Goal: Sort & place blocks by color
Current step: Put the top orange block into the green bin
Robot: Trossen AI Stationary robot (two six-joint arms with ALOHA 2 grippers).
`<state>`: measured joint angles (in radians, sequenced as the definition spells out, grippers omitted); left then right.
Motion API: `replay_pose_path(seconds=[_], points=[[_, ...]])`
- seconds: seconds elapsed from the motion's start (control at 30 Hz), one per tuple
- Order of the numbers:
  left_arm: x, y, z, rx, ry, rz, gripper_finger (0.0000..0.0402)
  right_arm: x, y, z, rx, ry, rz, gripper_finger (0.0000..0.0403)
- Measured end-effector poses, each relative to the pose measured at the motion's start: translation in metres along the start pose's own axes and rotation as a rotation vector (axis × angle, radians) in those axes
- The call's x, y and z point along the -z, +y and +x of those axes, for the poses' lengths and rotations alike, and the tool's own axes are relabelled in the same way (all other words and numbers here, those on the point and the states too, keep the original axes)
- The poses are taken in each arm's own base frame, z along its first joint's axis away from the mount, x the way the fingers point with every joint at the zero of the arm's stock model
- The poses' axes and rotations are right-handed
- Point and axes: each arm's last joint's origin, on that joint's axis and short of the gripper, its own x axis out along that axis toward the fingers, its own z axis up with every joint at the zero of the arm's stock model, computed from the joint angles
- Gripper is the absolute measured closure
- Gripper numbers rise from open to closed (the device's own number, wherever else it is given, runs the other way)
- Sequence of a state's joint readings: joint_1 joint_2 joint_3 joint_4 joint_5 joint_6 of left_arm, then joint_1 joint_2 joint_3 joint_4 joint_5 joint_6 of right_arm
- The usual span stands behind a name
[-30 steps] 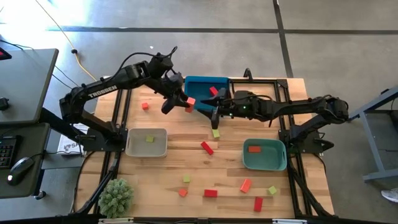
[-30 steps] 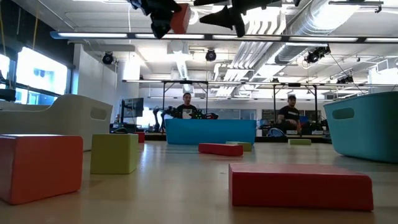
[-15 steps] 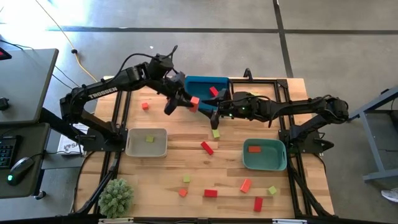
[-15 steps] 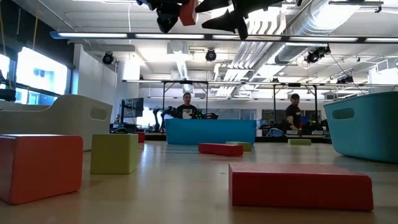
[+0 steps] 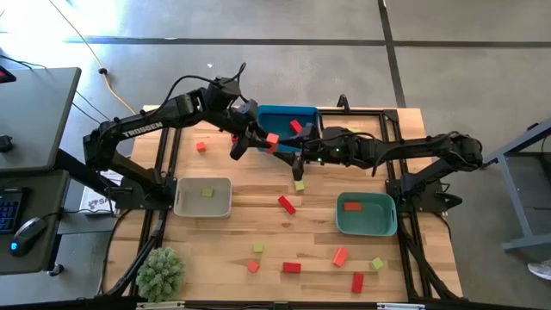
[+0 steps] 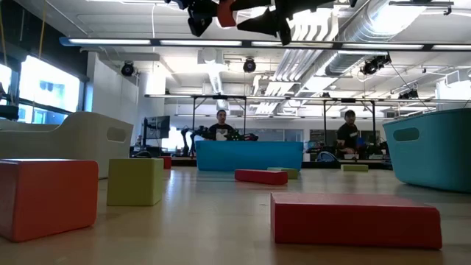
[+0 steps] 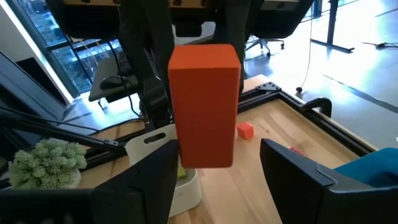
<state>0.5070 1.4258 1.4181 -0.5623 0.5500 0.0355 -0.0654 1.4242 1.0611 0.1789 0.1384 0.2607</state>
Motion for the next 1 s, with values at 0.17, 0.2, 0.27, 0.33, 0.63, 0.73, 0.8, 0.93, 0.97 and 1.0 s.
replay_pose_path(seconds=[0.17, 0.2, 0.27, 0.33, 0.63, 0.73, 0.8, 0.93, 0.97, 1.0], points=[[-0.0038, -0.0043, 0.0029, 0.009, -0.031, 0.0, 0.03, -0.0026, 0.0006, 0.0, -0.005, -0.027, 0.004, 0.019], [-0.0051, -0.0047, 0.0031, 0.011, -0.043, 0.0, 0.03, -0.0031, 0.0008, -0.0001, -0.006, -0.033, 0.005, 0.019], [-0.0065, -0.0059, 0.0036, 0.015, -0.055, -0.003, 0.03, -0.0042, 0.001, -0.0001, -0.008, -0.043, 0.007, 0.019], [-0.0074, -0.0061, 0.0037, 0.015, -0.062, -0.006, 0.03, -0.0049, 0.0012, -0.0001, -0.01, -0.051, 0.015, 0.019], [-0.0088, -0.0058, 0.0036, 0.004, -0.076, -0.02, 0.0295, -0.0057, 0.0016, -0.0002, -0.015, -0.059, 0.017, 0.0279], [-0.0087, -0.0055, 0.0037, 0.002, -0.075, -0.025, 0.0294, -0.0055, 0.0016, -0.0001, -0.016, -0.058, 0.016, 0.0301], [-0.0087, -0.0055, 0.0037, 0.002, -0.075, -0.025, 0.0291, -0.0055, 0.0016, -0.0001, -0.016, -0.057, 0.015, 0.0301], [-0.0087, -0.0055, 0.0037, 0.002, -0.074, -0.047, 0.0277, -0.0055, 0.0016, -0.0001, -0.016, -0.057, 0.015, 0.0301], [-0.0086, -0.0054, 0.0037, -0.003, -0.074, -0.057, 0.0272, -0.0054, 0.0016, -0.0001, -0.016, -0.057, 0.016, 0.0301], [-0.0083, -0.0053, 0.0039, -0.015, -0.072, -0.067, 0.0266, -0.0052, 0.0014, -0.0001, -0.014, -0.054, 0.015, 0.0301]])
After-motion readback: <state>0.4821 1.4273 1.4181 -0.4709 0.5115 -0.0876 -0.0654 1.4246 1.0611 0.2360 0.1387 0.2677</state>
